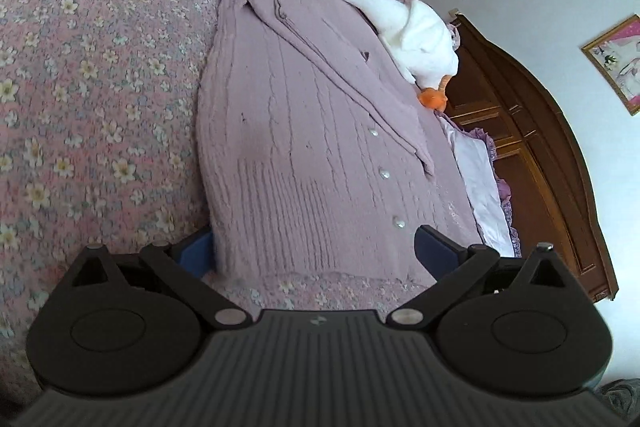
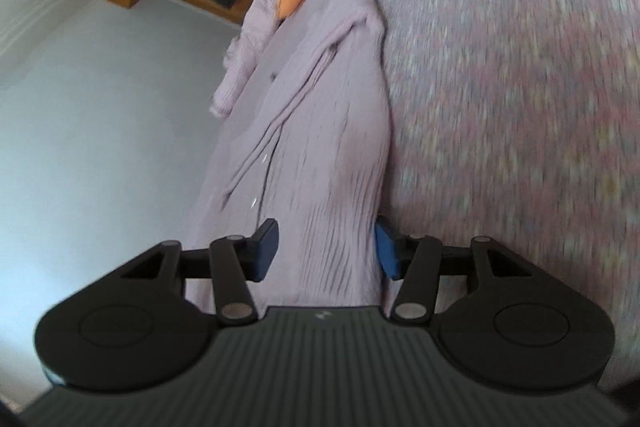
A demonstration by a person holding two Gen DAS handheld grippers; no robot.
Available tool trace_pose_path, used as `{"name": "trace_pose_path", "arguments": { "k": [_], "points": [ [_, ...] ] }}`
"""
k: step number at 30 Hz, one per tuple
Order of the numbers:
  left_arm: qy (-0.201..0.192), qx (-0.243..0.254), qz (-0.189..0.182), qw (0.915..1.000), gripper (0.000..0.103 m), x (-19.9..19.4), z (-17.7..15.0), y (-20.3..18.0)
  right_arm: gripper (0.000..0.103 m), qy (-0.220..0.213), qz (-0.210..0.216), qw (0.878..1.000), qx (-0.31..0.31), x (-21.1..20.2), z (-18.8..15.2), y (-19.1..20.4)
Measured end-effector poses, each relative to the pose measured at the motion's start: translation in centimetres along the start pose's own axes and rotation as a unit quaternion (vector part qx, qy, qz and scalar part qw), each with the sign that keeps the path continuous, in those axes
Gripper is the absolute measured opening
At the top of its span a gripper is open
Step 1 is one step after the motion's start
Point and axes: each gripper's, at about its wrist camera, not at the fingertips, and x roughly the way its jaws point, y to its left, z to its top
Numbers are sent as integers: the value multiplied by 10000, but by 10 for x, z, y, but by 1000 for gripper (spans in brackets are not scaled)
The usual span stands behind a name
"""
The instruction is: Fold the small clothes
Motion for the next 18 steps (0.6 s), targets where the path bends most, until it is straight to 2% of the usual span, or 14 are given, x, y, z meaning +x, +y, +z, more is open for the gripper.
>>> {"name": "trace_pose_path", "arguments": {
  "k": [4,11,18],
  "points": [
    [-128,-30,17,9999,102,8,4,0,53,-2,-28,9999,-121,1,-5,4],
    [-375,102,71,9992,101,22,15,-4,53,-74,69,9999,-18,19,8,5],
    [-365,3,55,9993,98,0,-2,2,52,51,170,9998,9,19,0,8]
  ]
}}
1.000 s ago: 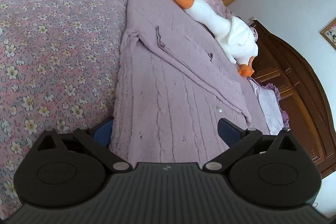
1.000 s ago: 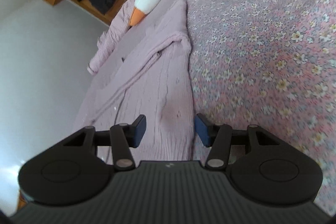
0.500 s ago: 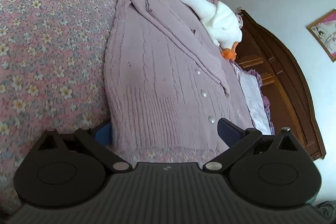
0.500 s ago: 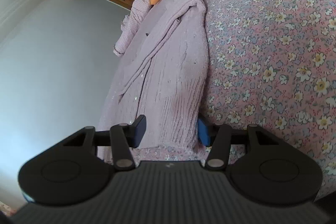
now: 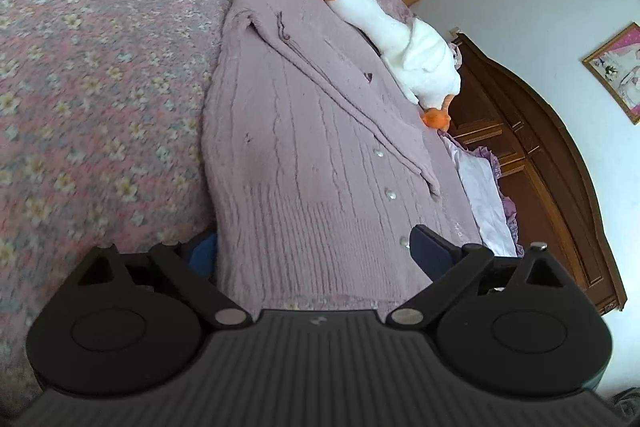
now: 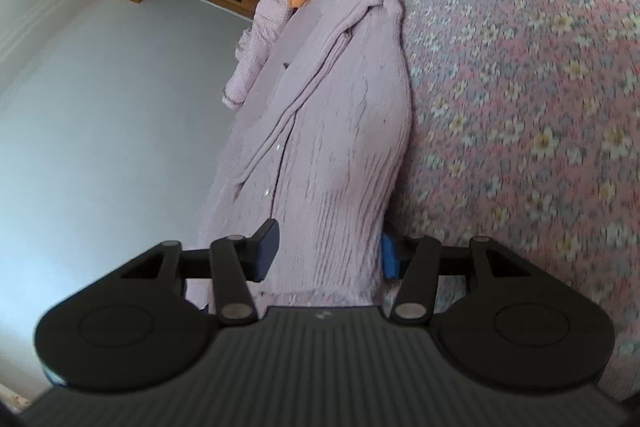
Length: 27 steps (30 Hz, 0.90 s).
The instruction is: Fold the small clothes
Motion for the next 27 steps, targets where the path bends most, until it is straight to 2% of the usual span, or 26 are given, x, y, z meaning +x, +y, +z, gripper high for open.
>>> {"name": "trace_pose_path", "arguments": {
  "k": [8,13,17,20,25,27],
  "points": [
    [-114,-20,112,9999,95,-1,-1,3,51,-13,59,9999,127,-2,-2,-5],
    [-243,39,31,9997,95,18,14,3,51,-41,112,9998,141,0,1,-7],
    [-61,24,-22,10000,89,17,13,3,51,-47,87,9999,116,3,1,-3],
    [135,-259,-218,9993,88,6,0,5,51,4,124,9999,93,3,-3,-2],
    [92,-251,-176,9995,86,10,-2,5,51,25,141,9998,113,3,-2,-3],
    [37,-270,-106,9996,79,13,-1,5,51,32,116,9999,107,3,-4,-3]
  ]
}}
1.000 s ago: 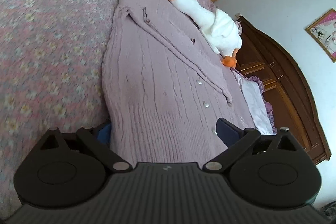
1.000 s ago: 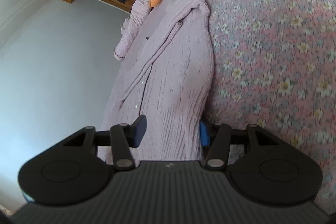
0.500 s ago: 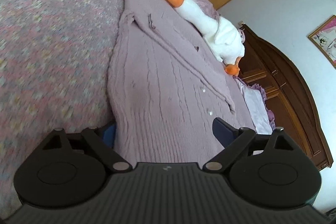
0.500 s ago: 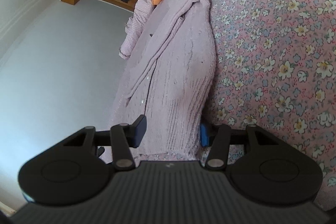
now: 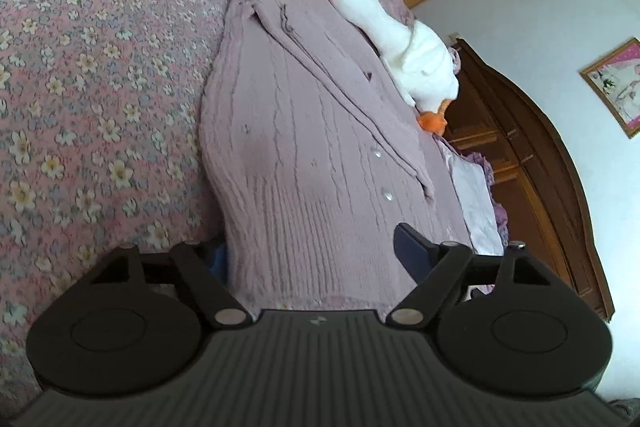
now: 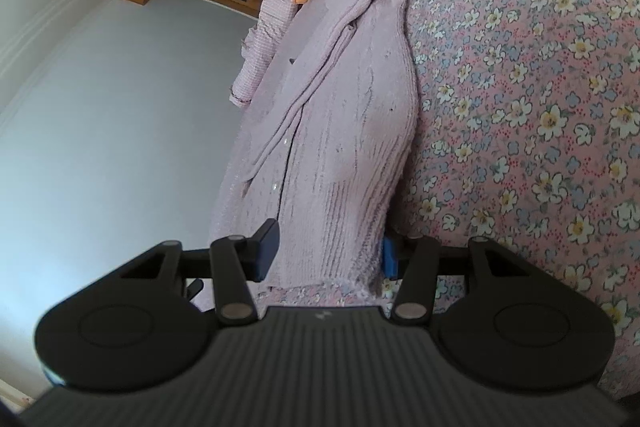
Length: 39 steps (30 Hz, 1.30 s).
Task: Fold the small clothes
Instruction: 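Close the right tool on the cardigan hem, then lift the hem with the right tool and fold it toward the collar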
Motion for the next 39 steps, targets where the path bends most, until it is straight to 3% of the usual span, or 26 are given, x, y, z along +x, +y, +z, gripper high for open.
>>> {"name": "trace_pose_path", "arguments": {
  "k": [7,9,14,16,20,24,30,39],
  "points": [
    [-85,-420,316,9986,38,-8,-1,18,48,-9,11,10000,48,-1,0,0],
    [-83,-504,358,9981,27,-9,-1,21,41,-4,-78,9999,71,-2,0,-1],
    [-63,-618,349,9975,14,-11,0,26,19,38,-288,9995,99,-2,0,-7],
    [-49,-653,311,9974,13,-12,0,28,11,38,-365,9992,164,-3,-1,-12],
    [-109,-584,244,9979,10,-17,-1,26,12,-1,-381,9992,90,-6,-2,-10],
    [-247,-508,-47,9984,9,-18,3,15,12,-84,-369,9993,-76,-6,-3,-3],
    [-468,-687,-327,9960,9,-24,14,10,12,-346,21,9988,-339,-10,5,17],
    [-554,-581,-593,9950,9,-16,36,-12,12,-567,429,9944,-780,8,25,54]
  ]
}}
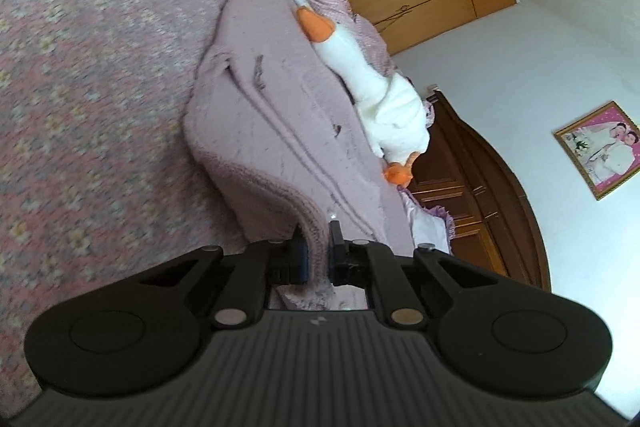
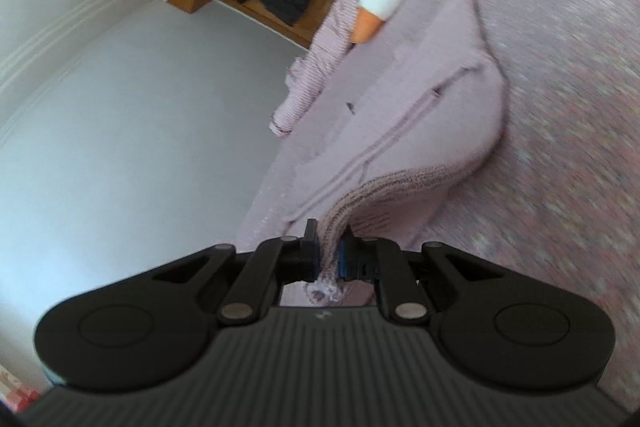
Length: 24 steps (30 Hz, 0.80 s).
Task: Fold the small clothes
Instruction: 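Lift the hem with the right tool and fold it toward the collar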
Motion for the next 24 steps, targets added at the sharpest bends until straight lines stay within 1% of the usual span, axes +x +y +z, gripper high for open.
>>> {"name": "trace_pose_path", "arguments": {
  "k": [5,8,15,24],
  "points": [
    [-75,71,-94,9999,9,4,16,-9,12,-47,280,9991,-326,16,14,13],
    [-129,148,-121,9997,9,8,27,-16,12,-79,371,9982,-467,23,23,21],
    [-254,250,-341,9988,9,19,49,-34,12,-312,405,9967,-634,35,46,34],
    [-409,596,-559,9958,9,33,82,-68,12,-507,498,9939,-847,52,75,49]
  ]
}}
